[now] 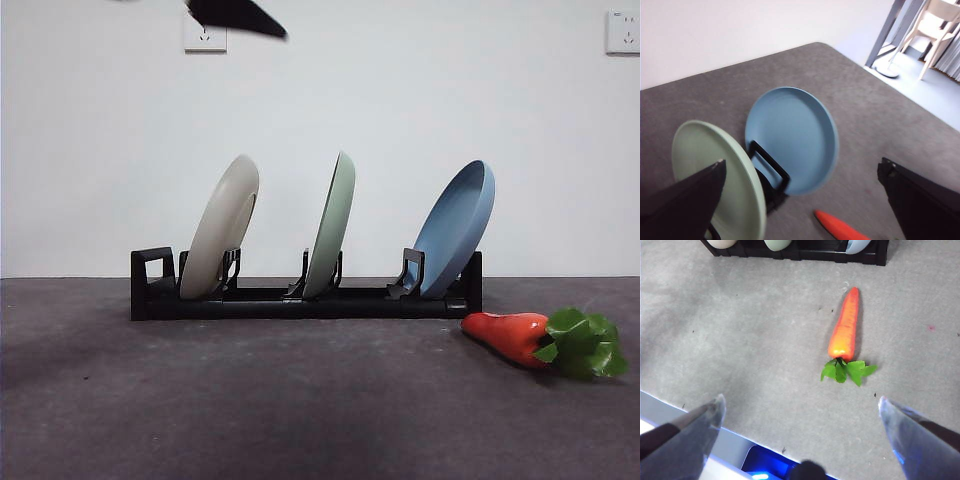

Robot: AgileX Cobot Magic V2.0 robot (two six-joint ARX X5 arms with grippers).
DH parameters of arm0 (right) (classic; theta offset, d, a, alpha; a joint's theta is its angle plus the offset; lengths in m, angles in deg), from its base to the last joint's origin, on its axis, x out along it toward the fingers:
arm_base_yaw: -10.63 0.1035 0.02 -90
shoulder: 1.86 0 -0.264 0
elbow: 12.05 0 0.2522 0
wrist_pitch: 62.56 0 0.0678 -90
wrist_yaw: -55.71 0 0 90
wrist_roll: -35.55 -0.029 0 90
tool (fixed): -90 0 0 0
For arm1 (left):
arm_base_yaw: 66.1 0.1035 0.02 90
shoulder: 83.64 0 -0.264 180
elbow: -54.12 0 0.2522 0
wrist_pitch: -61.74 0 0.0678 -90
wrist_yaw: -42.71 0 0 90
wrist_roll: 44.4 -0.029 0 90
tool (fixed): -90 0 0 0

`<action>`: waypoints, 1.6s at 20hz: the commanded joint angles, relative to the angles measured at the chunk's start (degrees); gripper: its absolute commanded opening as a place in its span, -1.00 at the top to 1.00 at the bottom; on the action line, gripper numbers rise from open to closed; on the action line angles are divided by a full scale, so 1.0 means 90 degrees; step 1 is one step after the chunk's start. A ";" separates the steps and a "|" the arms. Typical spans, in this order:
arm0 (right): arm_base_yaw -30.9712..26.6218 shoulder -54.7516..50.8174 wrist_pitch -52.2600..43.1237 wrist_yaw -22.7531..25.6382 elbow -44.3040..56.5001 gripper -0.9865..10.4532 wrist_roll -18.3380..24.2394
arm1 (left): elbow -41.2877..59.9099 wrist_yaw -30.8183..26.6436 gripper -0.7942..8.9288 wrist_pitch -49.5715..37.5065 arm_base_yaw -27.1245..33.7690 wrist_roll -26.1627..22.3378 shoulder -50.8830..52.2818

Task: Take the green plate from the plate rack,put the plate on the table,take the carrot from the table,put the carrot in the plate

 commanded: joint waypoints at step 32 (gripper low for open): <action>0.0010 0.0240 0.0100 0.0007 -0.0019 -0.32 -0.0063 | -0.0287 -0.0729 0.85 -0.1183 -0.0340 0.1025 -0.2344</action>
